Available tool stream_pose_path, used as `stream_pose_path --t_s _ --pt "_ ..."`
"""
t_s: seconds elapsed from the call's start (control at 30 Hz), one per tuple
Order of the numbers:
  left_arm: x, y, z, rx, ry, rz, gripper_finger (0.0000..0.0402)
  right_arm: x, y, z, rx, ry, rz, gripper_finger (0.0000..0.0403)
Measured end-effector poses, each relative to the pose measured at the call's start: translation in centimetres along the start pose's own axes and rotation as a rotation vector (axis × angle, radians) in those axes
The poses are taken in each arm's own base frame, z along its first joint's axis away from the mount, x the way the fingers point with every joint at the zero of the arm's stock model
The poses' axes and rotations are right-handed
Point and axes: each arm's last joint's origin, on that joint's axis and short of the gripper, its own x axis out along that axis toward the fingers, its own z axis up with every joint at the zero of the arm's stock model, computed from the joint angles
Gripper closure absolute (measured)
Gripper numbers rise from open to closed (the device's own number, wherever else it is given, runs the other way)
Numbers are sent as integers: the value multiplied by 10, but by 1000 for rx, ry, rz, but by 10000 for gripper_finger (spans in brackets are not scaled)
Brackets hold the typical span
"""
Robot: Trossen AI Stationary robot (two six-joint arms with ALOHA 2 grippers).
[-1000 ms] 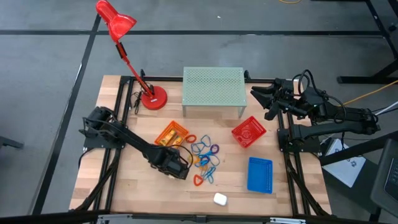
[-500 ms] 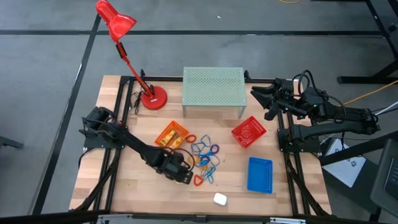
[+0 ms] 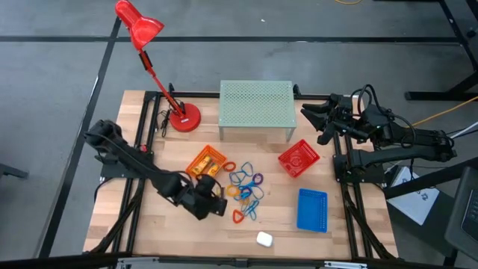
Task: Pick & Place Office Desk Supplies
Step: Put the crayon box into the orange bin
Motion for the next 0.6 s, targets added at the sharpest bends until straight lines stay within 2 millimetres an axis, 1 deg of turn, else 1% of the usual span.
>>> stream_pose_path --t_s 0.13,0.2,0.27,0.43,0.6 --pt "-22 -4 13 26 -140 -38 316 0 0 0 0 0 0 285" --pt "-32 0 23 28 -173 -1 316 0 0 0 0 0 0 285" --pt "-40 6 33 42 -184 72 317 0 0 0 0 0 0 285" --pt "-55 26 61 98 -156 285 317 0 0 0 0 0 0 285" --pt "-56 37 88 210 -81 425 317 0 0 0 -3 3 -1 285"
